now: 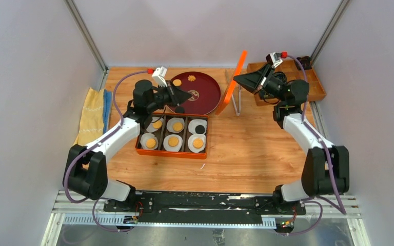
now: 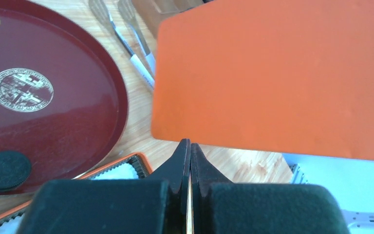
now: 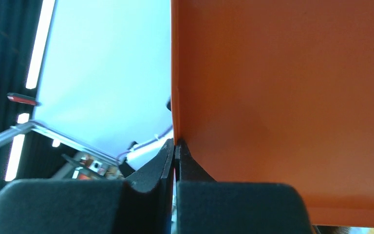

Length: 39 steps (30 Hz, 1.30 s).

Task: Pack the cookies

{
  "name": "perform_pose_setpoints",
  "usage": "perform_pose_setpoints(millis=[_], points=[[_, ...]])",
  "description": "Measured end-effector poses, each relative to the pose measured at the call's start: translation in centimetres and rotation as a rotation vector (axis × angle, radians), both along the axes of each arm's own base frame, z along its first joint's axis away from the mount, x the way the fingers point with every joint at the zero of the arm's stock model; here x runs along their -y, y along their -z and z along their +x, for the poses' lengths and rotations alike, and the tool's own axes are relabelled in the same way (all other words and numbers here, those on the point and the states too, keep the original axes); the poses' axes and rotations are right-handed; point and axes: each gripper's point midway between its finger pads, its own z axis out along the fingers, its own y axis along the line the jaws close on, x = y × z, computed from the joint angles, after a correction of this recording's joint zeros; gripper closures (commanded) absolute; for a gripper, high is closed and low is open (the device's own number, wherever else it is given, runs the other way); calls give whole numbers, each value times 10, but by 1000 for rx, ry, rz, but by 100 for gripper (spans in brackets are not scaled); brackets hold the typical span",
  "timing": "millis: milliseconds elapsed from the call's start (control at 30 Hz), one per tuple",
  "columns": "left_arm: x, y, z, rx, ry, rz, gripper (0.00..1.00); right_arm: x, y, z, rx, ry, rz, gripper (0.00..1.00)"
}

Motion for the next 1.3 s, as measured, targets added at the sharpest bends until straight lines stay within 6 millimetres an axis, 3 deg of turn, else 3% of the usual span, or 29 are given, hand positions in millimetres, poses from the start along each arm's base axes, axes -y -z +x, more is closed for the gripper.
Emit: perform_pose_setpoints(millis=[167, 367, 500, 600, 667, 767, 867, 1033, 1133, 1300], points=[[6, -7, -7, 33, 46, -102, 100, 8, 2, 12, -32, -37, 114, 100], [9, -35, -7, 92, 128, -397, 100, 12, -31, -13, 102, -71, 154, 100], [19, -12, 1, -42, 221, -551, 98, 14, -54, -26, 189, -77, 166, 100], [24, 7, -2, -142, 260, -577, 79, 16, -64, -34, 230, -78, 174, 100], [24, -7, -11, -116, 302, -591, 72, 17, -69, -37, 237, -83, 179, 100], [25, -34, -21, -44, 374, -602, 48, 17, -74, -41, 239, -92, 183, 100], [26, -50, -26, -1, 418, -605, 33, 18, -85, -48, 257, -101, 191, 100], [31, -62, -29, 24, 487, -584, 23, 21, -113, -73, 330, -121, 204, 100], [34, -71, -26, 45, 532, -571, 21, 21, -135, -92, 391, -141, 214, 100], [41, -60, -9, 4, 555, -569, 20, 23, -164, -124, 478, -168, 235, 100]])
